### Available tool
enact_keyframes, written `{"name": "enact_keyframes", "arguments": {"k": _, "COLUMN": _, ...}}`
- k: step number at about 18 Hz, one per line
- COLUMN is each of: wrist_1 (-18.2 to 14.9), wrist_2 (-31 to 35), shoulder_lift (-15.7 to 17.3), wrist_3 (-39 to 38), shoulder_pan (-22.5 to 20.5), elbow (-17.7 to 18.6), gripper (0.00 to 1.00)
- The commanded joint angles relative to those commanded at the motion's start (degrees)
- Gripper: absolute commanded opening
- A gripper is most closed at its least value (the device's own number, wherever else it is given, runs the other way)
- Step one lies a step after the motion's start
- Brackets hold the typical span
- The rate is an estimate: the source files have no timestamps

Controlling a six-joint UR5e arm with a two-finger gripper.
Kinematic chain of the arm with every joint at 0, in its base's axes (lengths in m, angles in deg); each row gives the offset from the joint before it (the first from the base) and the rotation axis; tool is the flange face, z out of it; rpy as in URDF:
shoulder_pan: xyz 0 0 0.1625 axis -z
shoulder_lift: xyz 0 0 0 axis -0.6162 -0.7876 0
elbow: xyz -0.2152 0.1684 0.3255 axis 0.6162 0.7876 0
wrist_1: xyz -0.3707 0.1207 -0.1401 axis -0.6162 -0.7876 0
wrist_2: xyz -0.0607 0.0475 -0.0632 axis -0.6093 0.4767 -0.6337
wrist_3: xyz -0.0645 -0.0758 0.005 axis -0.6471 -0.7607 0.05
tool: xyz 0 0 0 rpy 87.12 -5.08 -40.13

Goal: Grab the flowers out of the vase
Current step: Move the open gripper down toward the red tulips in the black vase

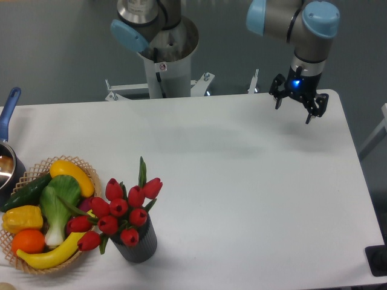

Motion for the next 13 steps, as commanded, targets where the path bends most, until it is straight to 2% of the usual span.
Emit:
{"name": "enact_keyframes", "arguments": {"k": 4, "wrist_1": 0.0, "wrist_2": -0.2, "shoulder_lift": 0.2, "wrist_3": -0.1, "shoulder_pan": 0.0, "elbow": 0.2, "gripper": 1.0}}
{"name": "enact_keyframes", "arguments": {"k": 7, "wrist_1": -0.1, "wrist_2": -1.9, "shoulder_lift": 0.8, "wrist_3": -0.3, "shoulder_pan": -0.3, "elbow": 1.7, "gripper": 1.0}}
{"name": "enact_keyframes", "arguments": {"k": 8, "wrist_1": -0.2, "wrist_2": -3.7, "shoulder_lift": 1.2, "wrist_3": -0.4, "shoulder_pan": -0.5, "elbow": 2.5, "gripper": 1.0}}
{"name": "enact_keyframes", "arguments": {"k": 10, "wrist_1": -0.3, "wrist_2": -8.7, "shoulder_lift": 4.1, "wrist_3": -1.1, "shoulder_pan": -1.1, "elbow": 5.5, "gripper": 1.0}}
{"name": "enact_keyframes", "arguments": {"k": 13, "wrist_1": -0.3, "wrist_2": -18.2, "shoulder_lift": 7.5, "wrist_3": -2.4, "shoulder_pan": -1.3, "elbow": 7.5, "gripper": 1.0}}
